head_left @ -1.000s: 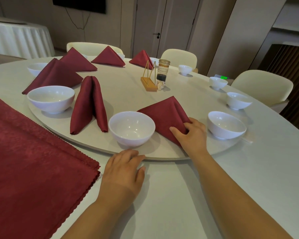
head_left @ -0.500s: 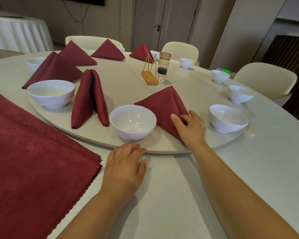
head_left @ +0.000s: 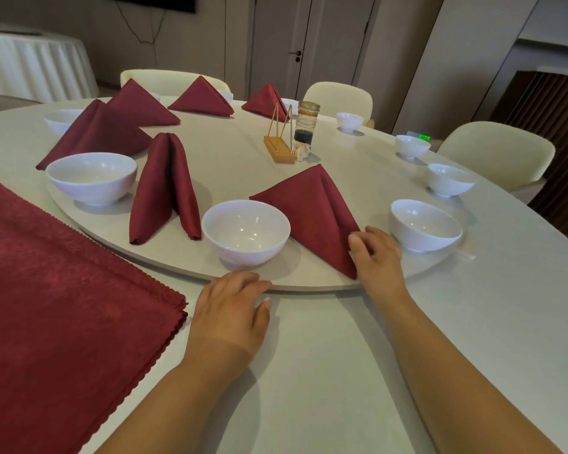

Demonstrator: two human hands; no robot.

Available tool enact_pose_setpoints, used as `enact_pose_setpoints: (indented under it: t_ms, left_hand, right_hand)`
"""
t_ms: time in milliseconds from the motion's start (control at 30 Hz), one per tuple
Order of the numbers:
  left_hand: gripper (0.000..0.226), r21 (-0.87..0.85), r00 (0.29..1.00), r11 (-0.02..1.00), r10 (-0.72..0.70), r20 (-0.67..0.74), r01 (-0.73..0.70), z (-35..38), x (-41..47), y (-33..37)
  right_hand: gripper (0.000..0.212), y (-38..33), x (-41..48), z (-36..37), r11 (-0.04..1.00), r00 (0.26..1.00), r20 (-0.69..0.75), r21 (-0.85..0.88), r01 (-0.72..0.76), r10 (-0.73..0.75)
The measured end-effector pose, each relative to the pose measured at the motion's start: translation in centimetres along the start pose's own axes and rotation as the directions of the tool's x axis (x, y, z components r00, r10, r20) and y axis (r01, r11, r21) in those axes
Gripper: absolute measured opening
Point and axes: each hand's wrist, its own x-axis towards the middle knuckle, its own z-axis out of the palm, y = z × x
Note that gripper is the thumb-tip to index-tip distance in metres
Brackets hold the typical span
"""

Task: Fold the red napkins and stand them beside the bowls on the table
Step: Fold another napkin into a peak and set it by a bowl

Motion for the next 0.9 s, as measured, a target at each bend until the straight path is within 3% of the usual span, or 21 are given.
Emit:
enact_pose_setpoints:
  t_ms: [167,300,633,900]
  left_hand:
    - [0.039,0.032,1.000,0.999,0.004,0.008,-0.004,0.0,0.0,0.0]
    - [0.040,0.043,1.000,0.999,0.021,0.002,-0.021,0.0,0.0,0.0]
    - [0.039,0.045,1.000,0.999,0.030,-0.010,-0.029,0.0,0.1,-0.2]
    - [0.027,0.055,1.000,0.998,0.027,-0.004,-0.027,0.1,0.1,-0.3]
  right_hand:
    - [0.032,0.6,-1.5,-0.1,0.973,0.999,-0.008,-0.225,0.046,-0.050]
    - [0.027,0.5,-1.5,0.3,0.941,0.997,-0.034,-0.334,0.053,-0.068]
    - [0.030,0.0,-2.2,0.5,0.925,0.998,0.012,-0.374,0.058,-0.058]
    - [0.029,0.6,-2.2,0.3,0.965,0.990,-0.091,-0.249,0.080,-0.106]
